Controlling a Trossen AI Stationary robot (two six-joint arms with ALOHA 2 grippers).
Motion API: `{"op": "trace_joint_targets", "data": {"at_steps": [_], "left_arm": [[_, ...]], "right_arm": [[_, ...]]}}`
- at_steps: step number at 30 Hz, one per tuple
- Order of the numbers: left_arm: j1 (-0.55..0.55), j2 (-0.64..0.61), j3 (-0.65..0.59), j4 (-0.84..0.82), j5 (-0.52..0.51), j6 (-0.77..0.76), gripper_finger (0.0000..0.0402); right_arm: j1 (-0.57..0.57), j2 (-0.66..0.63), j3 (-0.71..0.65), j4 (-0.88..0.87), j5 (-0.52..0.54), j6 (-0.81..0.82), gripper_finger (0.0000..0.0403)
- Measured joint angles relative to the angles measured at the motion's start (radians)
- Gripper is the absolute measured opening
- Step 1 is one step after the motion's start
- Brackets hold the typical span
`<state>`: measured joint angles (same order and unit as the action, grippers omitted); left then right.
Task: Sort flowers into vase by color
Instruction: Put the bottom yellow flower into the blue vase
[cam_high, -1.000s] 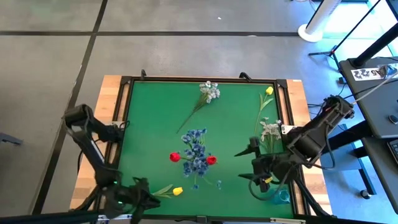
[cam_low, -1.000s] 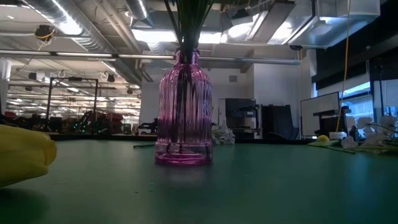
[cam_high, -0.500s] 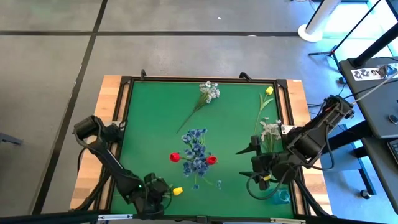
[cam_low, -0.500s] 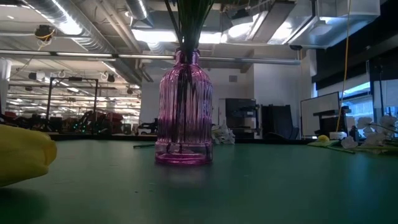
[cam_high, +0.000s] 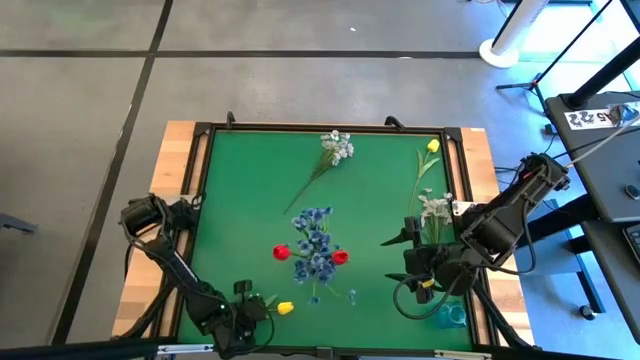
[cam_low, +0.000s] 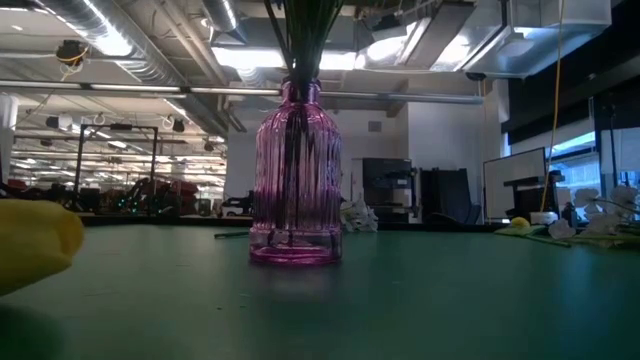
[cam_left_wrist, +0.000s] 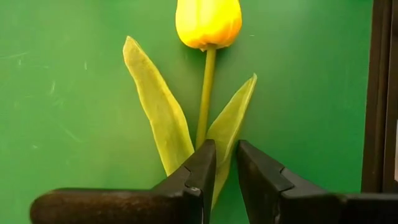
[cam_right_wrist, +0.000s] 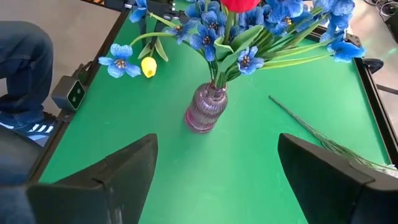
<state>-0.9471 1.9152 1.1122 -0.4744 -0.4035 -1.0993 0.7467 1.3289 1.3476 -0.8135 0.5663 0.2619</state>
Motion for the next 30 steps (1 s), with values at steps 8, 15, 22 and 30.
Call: {"op": "trace_joint_targets", "data": {"at_steps": [8, 15, 22, 30], "left_arm": [[0.038, 0.001, 0.000, 0.000, -0.033, -0.057, 0.0006], [0.075, -0.023, 0.081, -0.022, -0.091, 0.018, 0.0002], [0.073, -0.029, 0.333, -0.025, -0.193, 0.279, 0.0001], [0.042, -0.031, 0.538, 0.074, -0.377, 0.570, 0.0000]], "right_arm": [[0.000, 0.000, 0.000, 0.001, 0.001, 0.001, 0.0331], [0.010, 0.006, 0.000, -0.001, -0.012, 0.048, 0.0331], [0.119, 0.079, -0.001, 0.000, 0.020, 0.092, 0.0330], [0.250, 0.262, -0.001, 0.035, 0.160, 0.203, 0.0330]]}}
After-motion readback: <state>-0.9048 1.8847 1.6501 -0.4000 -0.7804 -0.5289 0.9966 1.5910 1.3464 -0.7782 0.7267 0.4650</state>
